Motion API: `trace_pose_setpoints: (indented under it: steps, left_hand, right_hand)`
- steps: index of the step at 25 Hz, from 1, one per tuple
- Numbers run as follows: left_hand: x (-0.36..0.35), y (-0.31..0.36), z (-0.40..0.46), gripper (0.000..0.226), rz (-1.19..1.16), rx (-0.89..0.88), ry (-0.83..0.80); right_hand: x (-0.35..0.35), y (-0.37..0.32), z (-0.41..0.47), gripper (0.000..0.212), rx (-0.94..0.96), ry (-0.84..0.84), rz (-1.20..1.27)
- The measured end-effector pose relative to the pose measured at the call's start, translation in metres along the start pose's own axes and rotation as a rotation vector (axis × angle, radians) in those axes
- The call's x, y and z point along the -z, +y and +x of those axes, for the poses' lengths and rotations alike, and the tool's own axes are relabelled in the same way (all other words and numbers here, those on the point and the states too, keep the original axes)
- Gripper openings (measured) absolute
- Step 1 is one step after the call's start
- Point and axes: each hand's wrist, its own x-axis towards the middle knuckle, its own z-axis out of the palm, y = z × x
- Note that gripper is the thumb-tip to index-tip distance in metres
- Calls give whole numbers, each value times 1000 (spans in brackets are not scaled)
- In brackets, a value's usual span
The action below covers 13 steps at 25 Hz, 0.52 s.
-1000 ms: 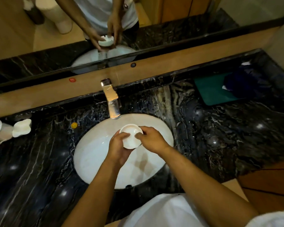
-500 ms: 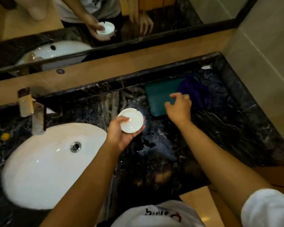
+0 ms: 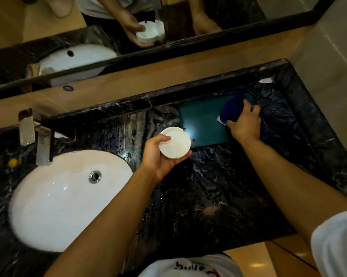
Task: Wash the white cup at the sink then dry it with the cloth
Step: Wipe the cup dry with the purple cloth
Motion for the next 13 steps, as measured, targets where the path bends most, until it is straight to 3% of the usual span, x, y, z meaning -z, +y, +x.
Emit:
trace_pose_setpoints:
  steps: [4, 9, 13]
  left_hand:
    - [19, 8, -8, 59, -28, -8, 41]
    - [59, 27, -30, 44, -50, -3, -7]
    - [105, 48, -60, 41, -30, -50, -43]
  right_hand:
    - [-1, -13, -2, 57, -25, 10, 120]
    - [4, -61, -78, 13, -194, 108, 857]
    - [-3, -117, -183, 13, -136, -124, 1084]
